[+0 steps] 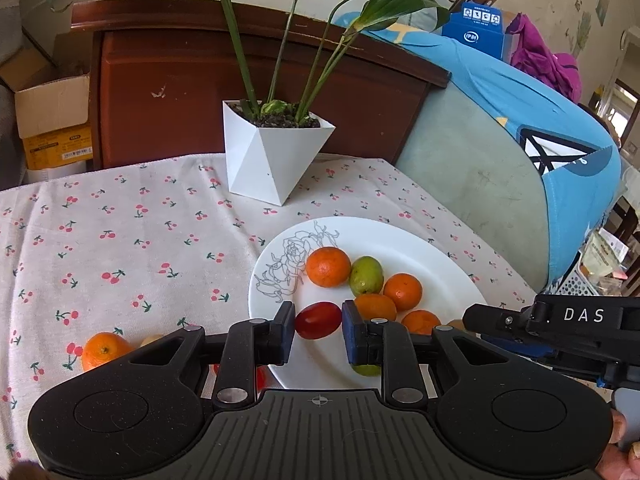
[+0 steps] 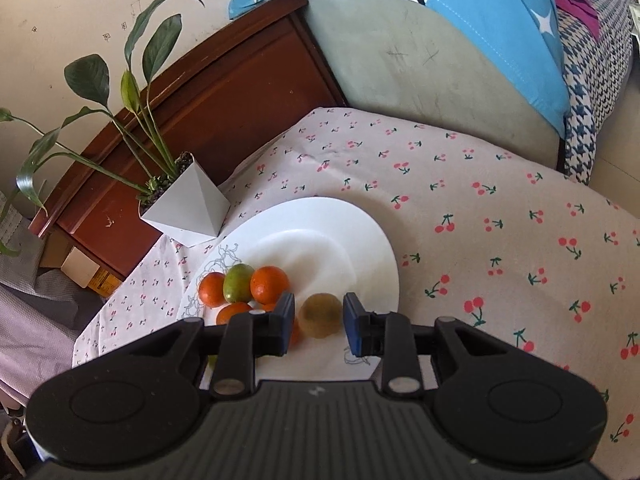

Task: Organize fruits
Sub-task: 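Carry the kiwi onto the white plate and open the right tool while the left releases the tomato, then move the right tool to another cherry tomato while the left tool moves to a kiwi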

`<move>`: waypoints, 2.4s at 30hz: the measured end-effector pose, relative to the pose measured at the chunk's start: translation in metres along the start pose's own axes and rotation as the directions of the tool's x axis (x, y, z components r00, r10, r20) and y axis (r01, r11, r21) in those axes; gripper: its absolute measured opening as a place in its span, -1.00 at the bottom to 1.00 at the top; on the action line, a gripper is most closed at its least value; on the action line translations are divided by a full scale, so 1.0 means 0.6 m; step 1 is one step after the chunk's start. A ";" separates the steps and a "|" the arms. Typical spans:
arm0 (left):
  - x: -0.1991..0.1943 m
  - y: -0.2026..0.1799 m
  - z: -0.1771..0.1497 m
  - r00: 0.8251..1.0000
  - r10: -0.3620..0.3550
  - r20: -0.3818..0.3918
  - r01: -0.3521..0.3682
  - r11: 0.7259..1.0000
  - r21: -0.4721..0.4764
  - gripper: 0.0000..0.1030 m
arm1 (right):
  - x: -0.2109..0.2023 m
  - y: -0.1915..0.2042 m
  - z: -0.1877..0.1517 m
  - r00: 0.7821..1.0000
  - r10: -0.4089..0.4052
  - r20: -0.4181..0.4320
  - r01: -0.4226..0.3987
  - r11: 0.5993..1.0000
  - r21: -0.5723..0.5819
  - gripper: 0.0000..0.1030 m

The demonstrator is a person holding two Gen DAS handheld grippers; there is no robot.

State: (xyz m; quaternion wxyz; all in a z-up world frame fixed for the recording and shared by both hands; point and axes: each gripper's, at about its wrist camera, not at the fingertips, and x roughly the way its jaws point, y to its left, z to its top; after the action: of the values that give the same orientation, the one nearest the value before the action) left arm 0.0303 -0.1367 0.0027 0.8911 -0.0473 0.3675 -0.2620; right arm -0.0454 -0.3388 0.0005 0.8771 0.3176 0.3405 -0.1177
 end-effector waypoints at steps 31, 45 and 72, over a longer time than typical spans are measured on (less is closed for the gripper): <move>-0.118 0.078 0.043 0.990 0.142 0.004 -0.142 0.987 -0.073 0.45 | -0.002 0.078 -0.043 0.983 0.162 -0.091 -0.174 0.974 -0.146 -0.44; -0.138 0.150 0.026 0.969 0.247 -0.010 -0.245 0.956 -0.163 0.45 | 0.014 0.137 -0.077 0.963 0.232 -0.139 -0.263 0.920 -0.291 -0.44; -0.137 0.205 -0.001 0.963 0.262 -0.068 -0.271 0.935 -0.228 0.45 | 0.085 0.213 -0.118 0.964 0.158 -0.213 -0.248 0.822 -0.513 -0.45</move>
State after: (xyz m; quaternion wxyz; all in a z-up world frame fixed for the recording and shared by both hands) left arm 0.0343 0.0104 0.0199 0.8996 -0.0977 0.4151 -0.0941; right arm 0.0096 -0.1950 -0.0129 0.9078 0.1032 0.3936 0.1020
